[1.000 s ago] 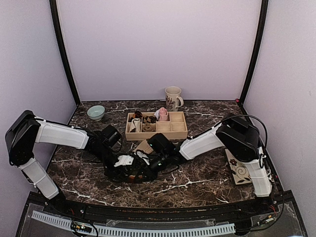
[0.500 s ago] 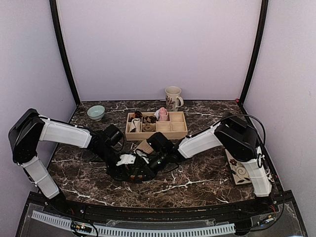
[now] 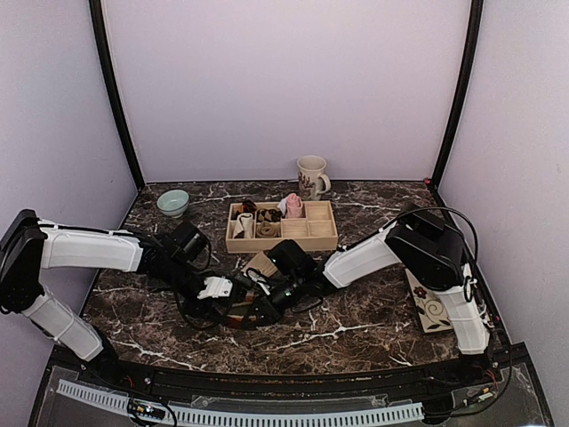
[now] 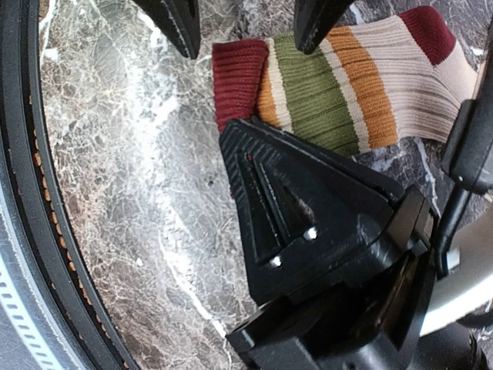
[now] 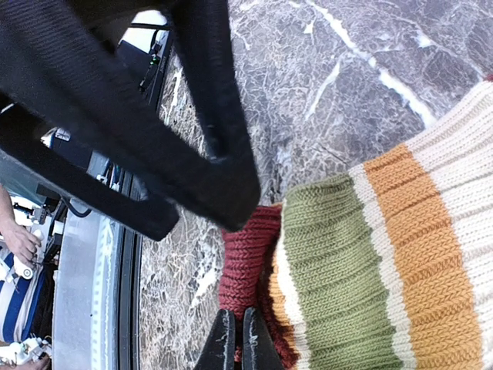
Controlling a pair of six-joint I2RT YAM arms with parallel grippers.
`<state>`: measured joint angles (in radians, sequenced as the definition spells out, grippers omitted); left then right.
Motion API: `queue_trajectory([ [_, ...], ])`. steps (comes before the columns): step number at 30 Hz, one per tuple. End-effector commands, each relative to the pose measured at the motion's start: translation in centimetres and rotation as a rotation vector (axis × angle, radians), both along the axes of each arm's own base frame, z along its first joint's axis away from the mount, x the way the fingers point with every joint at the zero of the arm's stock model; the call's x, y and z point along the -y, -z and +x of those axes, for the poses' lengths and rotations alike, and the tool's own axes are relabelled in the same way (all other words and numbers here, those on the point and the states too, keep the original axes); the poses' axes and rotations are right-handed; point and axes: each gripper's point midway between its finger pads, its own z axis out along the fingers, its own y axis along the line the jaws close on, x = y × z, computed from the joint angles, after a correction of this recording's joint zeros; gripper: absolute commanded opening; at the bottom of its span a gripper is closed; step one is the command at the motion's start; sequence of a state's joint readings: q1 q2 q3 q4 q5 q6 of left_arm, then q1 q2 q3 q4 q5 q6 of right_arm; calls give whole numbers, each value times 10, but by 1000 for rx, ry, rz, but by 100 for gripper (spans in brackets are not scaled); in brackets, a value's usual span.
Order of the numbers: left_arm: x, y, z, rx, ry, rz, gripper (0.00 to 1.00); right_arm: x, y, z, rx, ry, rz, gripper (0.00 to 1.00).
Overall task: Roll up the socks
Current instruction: Roll the sock at the center of the board.
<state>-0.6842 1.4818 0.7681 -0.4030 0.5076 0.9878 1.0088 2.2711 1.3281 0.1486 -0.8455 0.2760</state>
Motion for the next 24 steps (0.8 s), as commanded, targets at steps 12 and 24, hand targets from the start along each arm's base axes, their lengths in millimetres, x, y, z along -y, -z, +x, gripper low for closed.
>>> queue_trajectory([
  [12,9,17,-7,24,35,43,31,73,110,12,-115,196,-450,0],
  [24,10,34,-5,67,47,92,26,75,108,11,-134,207,-452,0],
])
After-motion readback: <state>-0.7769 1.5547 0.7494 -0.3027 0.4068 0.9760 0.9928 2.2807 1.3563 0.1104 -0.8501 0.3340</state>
